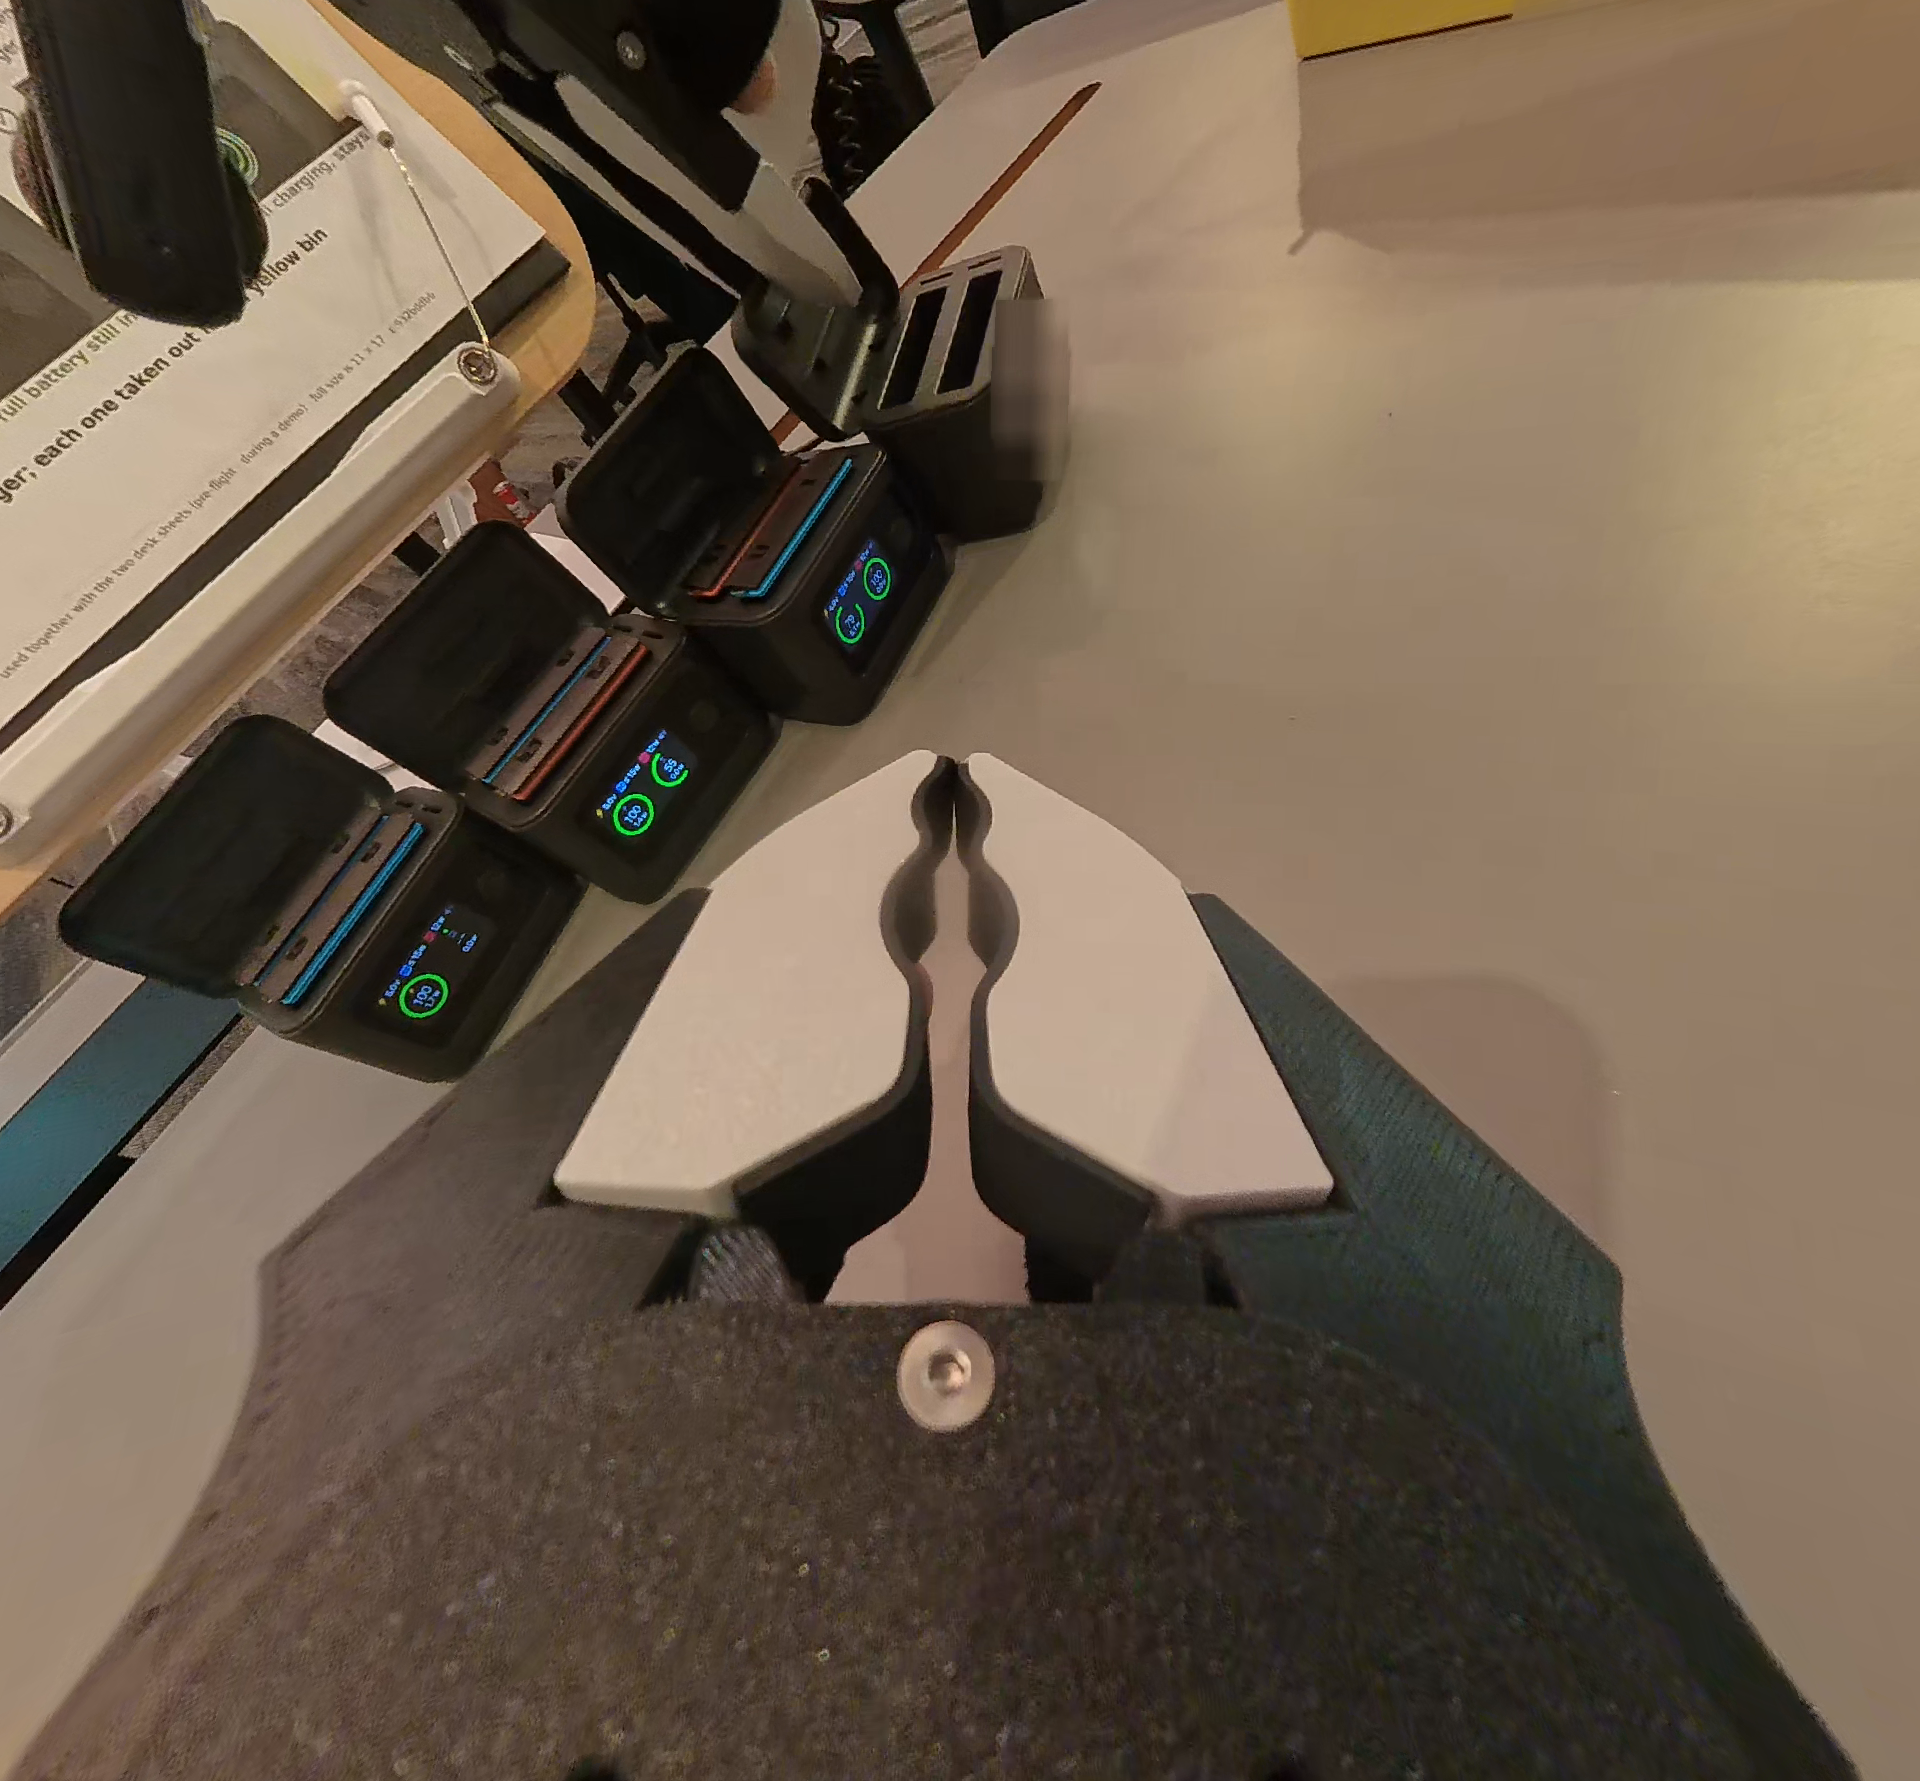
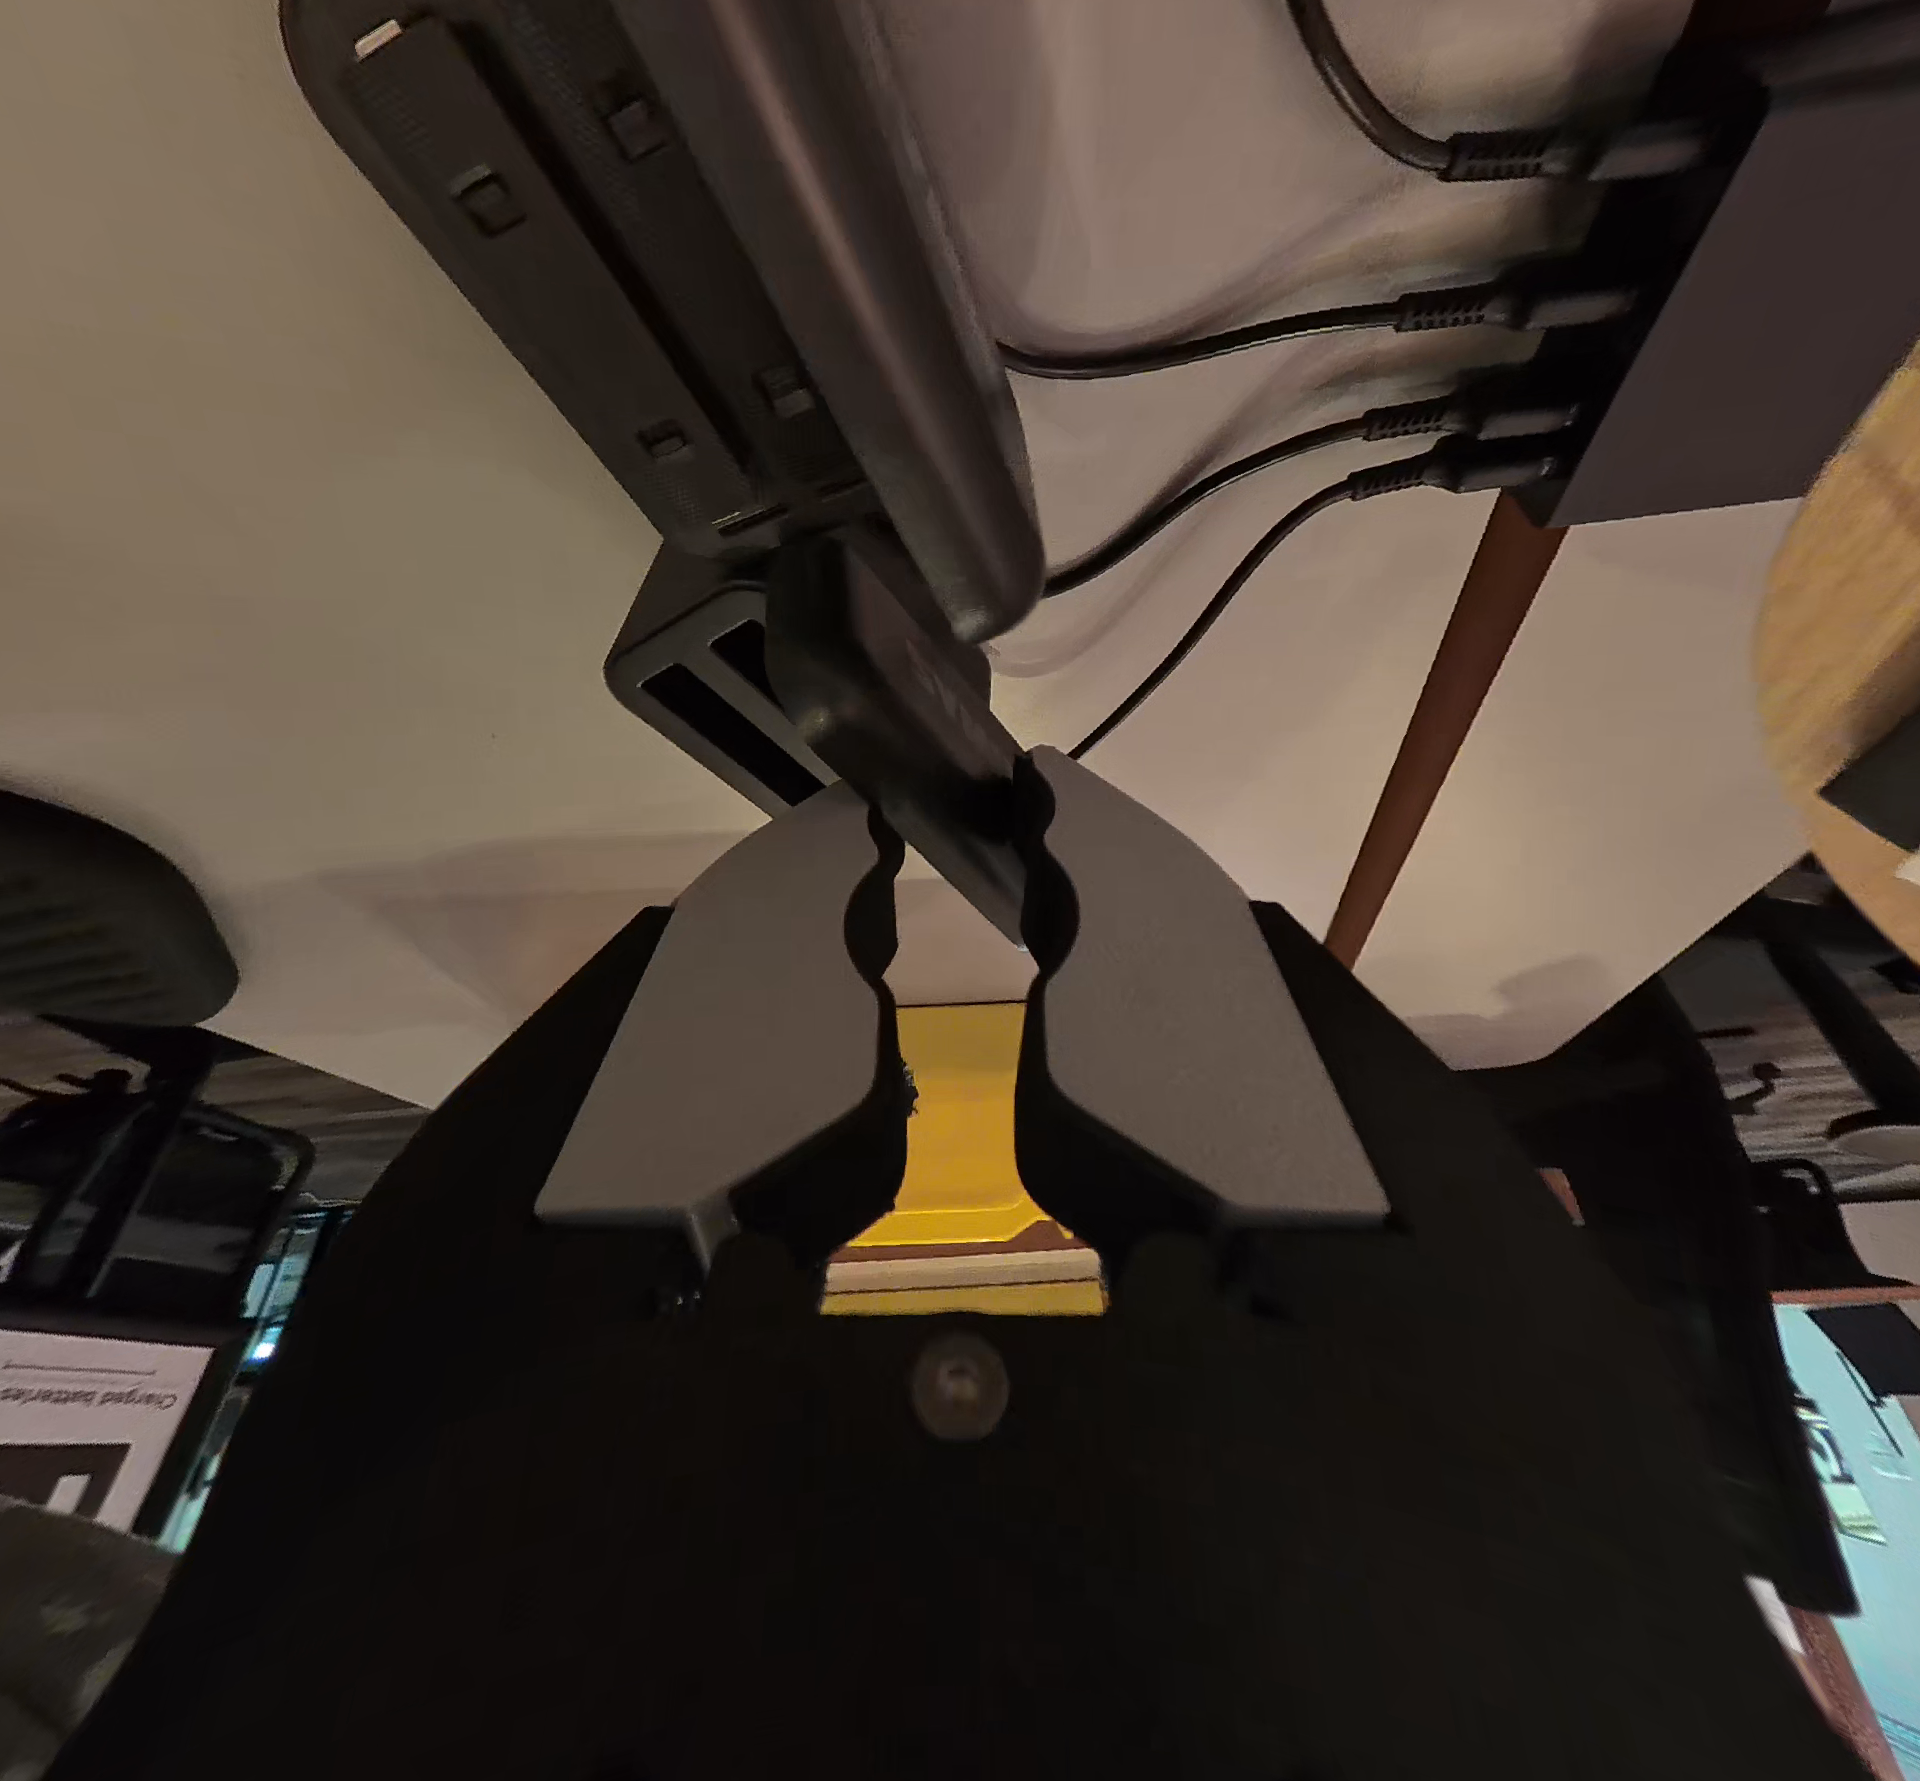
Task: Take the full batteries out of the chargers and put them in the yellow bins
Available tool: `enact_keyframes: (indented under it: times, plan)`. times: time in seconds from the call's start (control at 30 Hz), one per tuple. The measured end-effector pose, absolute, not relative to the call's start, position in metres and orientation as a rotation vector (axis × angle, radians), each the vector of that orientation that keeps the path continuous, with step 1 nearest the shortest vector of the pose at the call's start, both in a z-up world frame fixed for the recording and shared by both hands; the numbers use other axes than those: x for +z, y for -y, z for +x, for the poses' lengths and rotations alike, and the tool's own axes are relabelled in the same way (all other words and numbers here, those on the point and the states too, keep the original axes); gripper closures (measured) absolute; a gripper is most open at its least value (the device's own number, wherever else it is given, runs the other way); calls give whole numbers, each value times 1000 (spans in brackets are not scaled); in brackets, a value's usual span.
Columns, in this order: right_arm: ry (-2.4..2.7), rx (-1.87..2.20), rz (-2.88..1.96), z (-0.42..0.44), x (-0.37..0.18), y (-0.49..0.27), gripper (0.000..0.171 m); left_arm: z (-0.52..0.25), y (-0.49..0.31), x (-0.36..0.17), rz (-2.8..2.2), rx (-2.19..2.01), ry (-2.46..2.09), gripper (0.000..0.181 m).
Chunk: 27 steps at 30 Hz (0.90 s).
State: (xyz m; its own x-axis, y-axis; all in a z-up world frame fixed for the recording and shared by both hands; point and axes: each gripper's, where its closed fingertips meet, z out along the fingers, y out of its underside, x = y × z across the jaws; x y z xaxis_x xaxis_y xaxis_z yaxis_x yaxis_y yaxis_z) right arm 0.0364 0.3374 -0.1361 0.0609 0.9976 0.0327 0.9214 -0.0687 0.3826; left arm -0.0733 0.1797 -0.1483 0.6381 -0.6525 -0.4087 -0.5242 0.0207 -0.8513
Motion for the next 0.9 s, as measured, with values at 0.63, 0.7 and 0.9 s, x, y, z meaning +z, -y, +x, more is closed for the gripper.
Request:
enact_keyframes:
  times: [0.63, 0.7, 0.9]
  plan:
    - [-2073, 326, 2128, 35, -132, -336, 137, -70, -178, -153, -1640, -133, -1005, 181]
    - [-2106, 284, 2182, 30, -118, -337, 136, -70, -178, -153, -1641, -130, -1007, 181]
    - [-2348, -187, 2689, -15, -38, -338, 142, -71, -179, -152, -1639, -131, -998, 181]
